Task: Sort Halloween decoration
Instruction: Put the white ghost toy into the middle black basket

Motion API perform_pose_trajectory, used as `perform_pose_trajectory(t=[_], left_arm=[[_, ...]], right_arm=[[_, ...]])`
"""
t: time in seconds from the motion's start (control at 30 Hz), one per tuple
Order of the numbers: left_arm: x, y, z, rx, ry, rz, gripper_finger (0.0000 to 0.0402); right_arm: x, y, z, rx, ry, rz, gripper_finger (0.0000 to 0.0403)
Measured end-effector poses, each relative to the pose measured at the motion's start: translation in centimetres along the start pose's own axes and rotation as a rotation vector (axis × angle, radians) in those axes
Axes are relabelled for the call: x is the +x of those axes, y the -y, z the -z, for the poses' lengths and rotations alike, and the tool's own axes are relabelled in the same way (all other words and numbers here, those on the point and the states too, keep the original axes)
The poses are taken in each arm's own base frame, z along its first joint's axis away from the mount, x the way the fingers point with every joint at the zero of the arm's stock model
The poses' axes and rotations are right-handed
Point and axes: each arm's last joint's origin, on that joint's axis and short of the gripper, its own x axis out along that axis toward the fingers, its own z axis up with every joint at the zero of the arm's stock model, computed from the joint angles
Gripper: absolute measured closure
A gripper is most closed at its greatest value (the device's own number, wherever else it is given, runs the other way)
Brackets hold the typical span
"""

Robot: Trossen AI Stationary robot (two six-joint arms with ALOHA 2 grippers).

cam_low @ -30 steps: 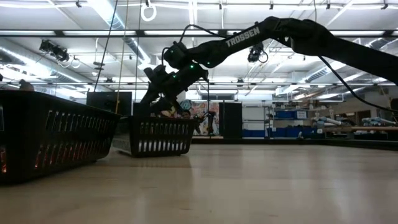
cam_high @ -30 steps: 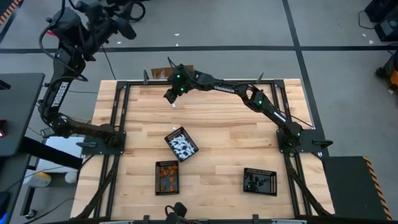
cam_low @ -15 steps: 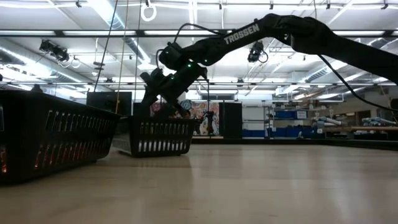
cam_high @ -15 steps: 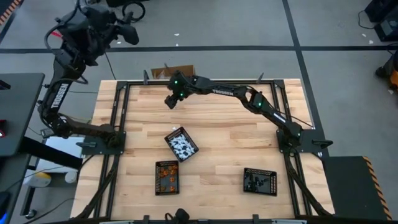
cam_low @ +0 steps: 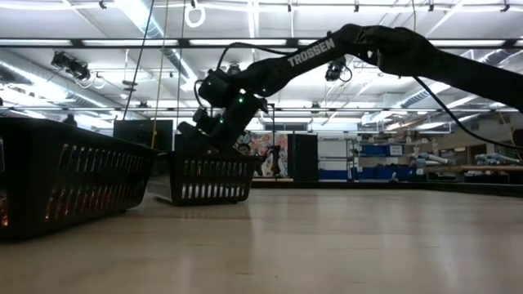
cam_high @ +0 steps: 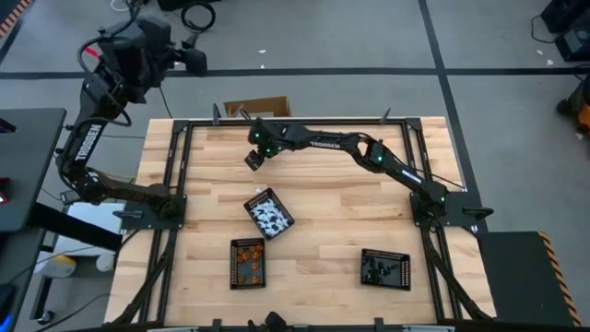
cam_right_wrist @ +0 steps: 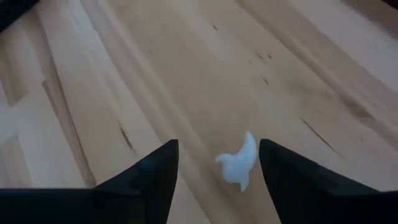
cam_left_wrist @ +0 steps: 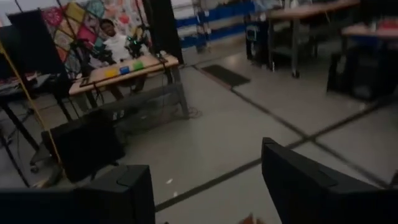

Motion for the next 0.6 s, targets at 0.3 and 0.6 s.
perform_pose_trajectory(t=[0.3, 0.6], left_arm=[[-0.4, 0.4, 0.6, -0.120, -0.064, -0.077, 0.0131], [-2.7, -1.0, 0.2, -0.615, -0.005, -0.065, 0.0131]], right_arm=[[0.0, -0.2, 0.3, -0.054, -0.006, 0.054, 0.0214], [0.0, -0.3, 0.6, -0.089, -0.023, 0.089, 0.0245]])
